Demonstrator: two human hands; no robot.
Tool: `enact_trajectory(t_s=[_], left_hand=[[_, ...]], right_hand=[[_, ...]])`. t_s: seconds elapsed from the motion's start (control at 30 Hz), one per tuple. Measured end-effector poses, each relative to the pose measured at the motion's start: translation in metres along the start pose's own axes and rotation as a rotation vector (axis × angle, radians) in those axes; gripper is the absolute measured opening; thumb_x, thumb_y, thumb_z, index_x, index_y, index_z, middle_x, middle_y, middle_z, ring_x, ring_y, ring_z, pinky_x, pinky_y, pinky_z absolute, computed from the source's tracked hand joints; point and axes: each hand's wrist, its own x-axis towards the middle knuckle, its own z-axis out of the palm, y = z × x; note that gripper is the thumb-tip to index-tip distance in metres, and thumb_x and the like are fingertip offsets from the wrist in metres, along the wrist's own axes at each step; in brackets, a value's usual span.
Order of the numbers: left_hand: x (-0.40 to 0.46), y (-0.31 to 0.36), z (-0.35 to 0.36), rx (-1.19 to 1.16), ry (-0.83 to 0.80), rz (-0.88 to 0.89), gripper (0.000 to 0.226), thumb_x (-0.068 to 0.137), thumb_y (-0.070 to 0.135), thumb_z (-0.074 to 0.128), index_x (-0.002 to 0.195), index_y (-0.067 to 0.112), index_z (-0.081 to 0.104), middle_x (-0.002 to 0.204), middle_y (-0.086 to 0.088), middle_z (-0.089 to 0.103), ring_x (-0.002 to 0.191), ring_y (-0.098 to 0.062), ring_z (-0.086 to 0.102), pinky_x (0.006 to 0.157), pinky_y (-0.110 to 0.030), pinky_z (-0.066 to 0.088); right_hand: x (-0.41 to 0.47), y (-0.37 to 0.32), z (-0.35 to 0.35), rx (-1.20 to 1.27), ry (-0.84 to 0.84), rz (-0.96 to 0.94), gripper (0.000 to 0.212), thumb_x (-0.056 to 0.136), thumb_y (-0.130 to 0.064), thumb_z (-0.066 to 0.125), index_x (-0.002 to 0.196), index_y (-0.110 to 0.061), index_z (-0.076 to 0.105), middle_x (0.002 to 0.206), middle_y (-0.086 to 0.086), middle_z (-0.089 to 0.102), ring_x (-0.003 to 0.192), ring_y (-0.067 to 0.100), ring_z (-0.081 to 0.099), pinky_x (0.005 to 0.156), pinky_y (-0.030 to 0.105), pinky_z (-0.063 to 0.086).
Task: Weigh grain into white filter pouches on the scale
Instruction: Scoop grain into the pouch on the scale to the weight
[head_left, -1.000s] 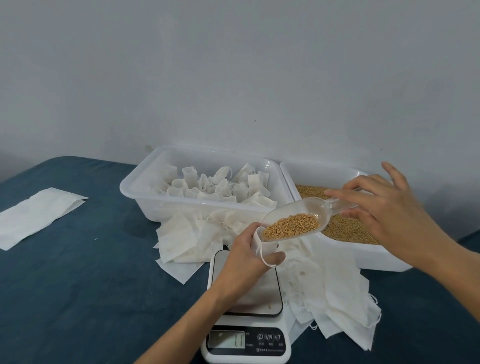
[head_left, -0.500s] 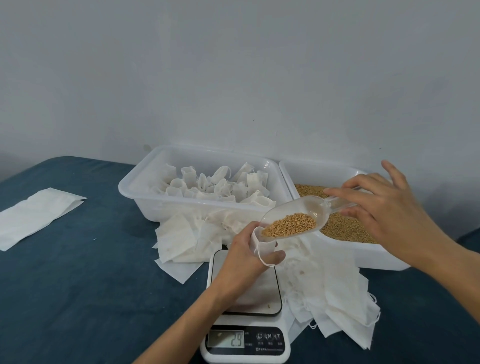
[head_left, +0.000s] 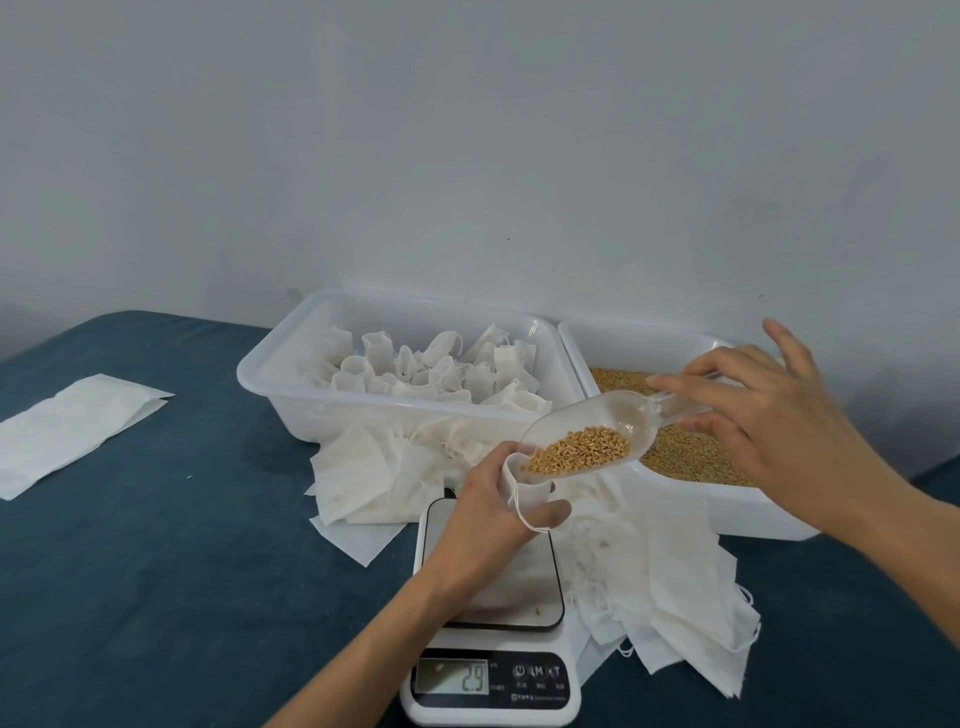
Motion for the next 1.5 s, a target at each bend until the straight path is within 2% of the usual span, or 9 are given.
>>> enact_trajectory(t_s=[0.4, 0.73, 0.93, 1.17, 1.3, 1.5], left_hand=[[0.0002, 0.0006, -0.0003, 0.006, 0.006, -0.005, 0.046, 0.069, 0.032, 0.086, 0.109, 0.041, 0.067, 0.097, 0.010, 0.075, 0.088, -0.005, 0.071, 0.072, -0.015, 0.052], [0.0004, 0.0002, -0.0003, 0.014, 0.021, -0.020, 0.052, 0.067, 0.036, 0.087, 0.114, 0.042, 0.066, 0.107, 0.000, 0.073, 0.096, -0.014, 0.072, 0.076, -0.018, 0.052], [0.0006, 0.0010, 0.0003, 0.020, 0.024, -0.016, 0.047, 0.066, 0.037, 0.087, 0.109, 0.042, 0.067, 0.105, 0.006, 0.074, 0.097, -0.013, 0.071, 0.078, -0.019, 0.052], [0.0008, 0.0018, -0.0001, 0.030, 0.025, -0.025, 0.048, 0.065, 0.038, 0.086, 0.109, 0.043, 0.066, 0.109, 0.004, 0.073, 0.097, -0.011, 0.071, 0.075, -0.013, 0.049], [0.0010, 0.0010, -0.0002, 0.045, 0.032, -0.028, 0.049, 0.064, 0.041, 0.085, 0.109, 0.048, 0.065, 0.112, 0.004, 0.073, 0.103, -0.014, 0.070, 0.081, -0.019, 0.049], [0.0015, -0.0004, 0.0000, 0.040, 0.035, -0.031, 0.052, 0.064, 0.042, 0.086, 0.111, 0.048, 0.064, 0.114, 0.002, 0.073, 0.104, -0.016, 0.071, 0.082, -0.019, 0.049]], right_hand=[[-0.0009, -0.0003, -0.0004, 0.002, 0.001, -0.005, 0.045, 0.079, -0.005, 0.080, 0.122, -0.014, 0.073, 0.100, 0.006, 0.067, 0.093, 0.033, 0.067, 0.112, 0.070, 0.026], [0.0000, -0.0028, -0.0012, -0.015, 0.010, -0.014, 0.046, 0.076, -0.002, 0.082, 0.121, -0.013, 0.074, 0.099, 0.009, 0.068, 0.092, 0.035, 0.068, 0.110, 0.073, 0.028], [0.0002, -0.0038, -0.0017, -0.014, 0.008, -0.010, 0.048, 0.075, -0.001, 0.084, 0.121, -0.012, 0.074, 0.099, 0.009, 0.068, 0.093, 0.035, 0.068, 0.110, 0.073, 0.027], [0.0000, -0.0038, -0.0022, -0.009, 0.004, -0.003, 0.048, 0.076, -0.003, 0.083, 0.121, -0.014, 0.073, 0.100, 0.008, 0.068, 0.094, 0.033, 0.068, 0.111, 0.072, 0.026], [0.0002, -0.0053, -0.0032, -0.006, 0.002, -0.002, 0.047, 0.077, -0.003, 0.083, 0.121, -0.013, 0.074, 0.100, 0.008, 0.068, 0.094, 0.033, 0.068, 0.111, 0.072, 0.026], [0.0014, -0.0066, -0.0042, -0.006, 0.010, -0.001, 0.045, 0.076, -0.002, 0.083, 0.120, -0.012, 0.074, 0.099, 0.009, 0.068, 0.092, 0.034, 0.068, 0.111, 0.072, 0.026]])
